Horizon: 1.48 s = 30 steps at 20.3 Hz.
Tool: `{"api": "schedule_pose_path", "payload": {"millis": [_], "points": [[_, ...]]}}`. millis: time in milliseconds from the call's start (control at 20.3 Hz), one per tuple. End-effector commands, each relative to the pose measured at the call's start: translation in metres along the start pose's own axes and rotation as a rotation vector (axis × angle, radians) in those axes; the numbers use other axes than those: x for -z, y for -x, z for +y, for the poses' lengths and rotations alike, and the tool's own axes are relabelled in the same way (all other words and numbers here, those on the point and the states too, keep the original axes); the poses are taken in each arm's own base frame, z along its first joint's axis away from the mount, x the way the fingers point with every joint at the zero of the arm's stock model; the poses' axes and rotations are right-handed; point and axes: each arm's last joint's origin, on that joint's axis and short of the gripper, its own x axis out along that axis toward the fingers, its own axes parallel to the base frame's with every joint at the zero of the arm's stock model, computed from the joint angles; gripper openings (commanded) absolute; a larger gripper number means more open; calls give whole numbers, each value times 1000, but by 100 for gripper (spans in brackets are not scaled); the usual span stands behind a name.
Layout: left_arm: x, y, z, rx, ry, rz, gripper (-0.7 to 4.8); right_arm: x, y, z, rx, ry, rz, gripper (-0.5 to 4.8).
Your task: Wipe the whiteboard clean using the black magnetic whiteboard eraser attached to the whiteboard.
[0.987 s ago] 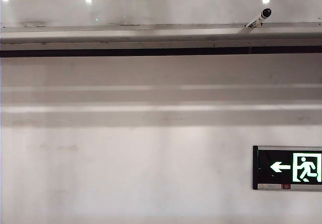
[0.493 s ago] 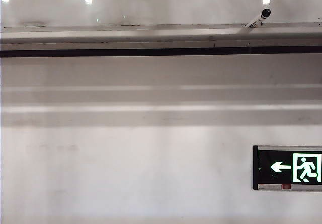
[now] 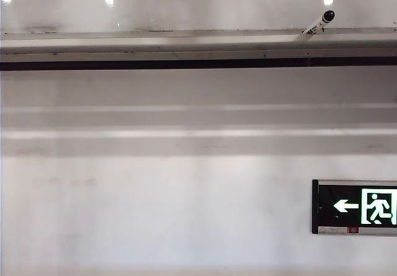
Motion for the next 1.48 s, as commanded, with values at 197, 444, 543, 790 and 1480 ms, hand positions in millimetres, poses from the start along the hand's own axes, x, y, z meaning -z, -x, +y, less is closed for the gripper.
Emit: {"api": "schedule_pose_path", "payload": {"millis": [197, 444, 543, 790, 1480], "points": [[19, 37, -1, 137, -1, 243, -6, 40, 18, 18, -201, 27, 487, -1], [14, 88, 1, 129, -6, 174, -6, 56, 56, 17, -222, -50, 602, -1], [24, 107, 4, 115, 22, 162, -6, 68, 79, 20, -221, -97, 635, -1], [88, 150, 6, 79, 72, 83, -6, 102, 137, 27, -211, -127, 638, -1], [281, 187, -8, 70, 58, -120, -6, 171, 294, 32, -124, -258, 717, -1]]}}
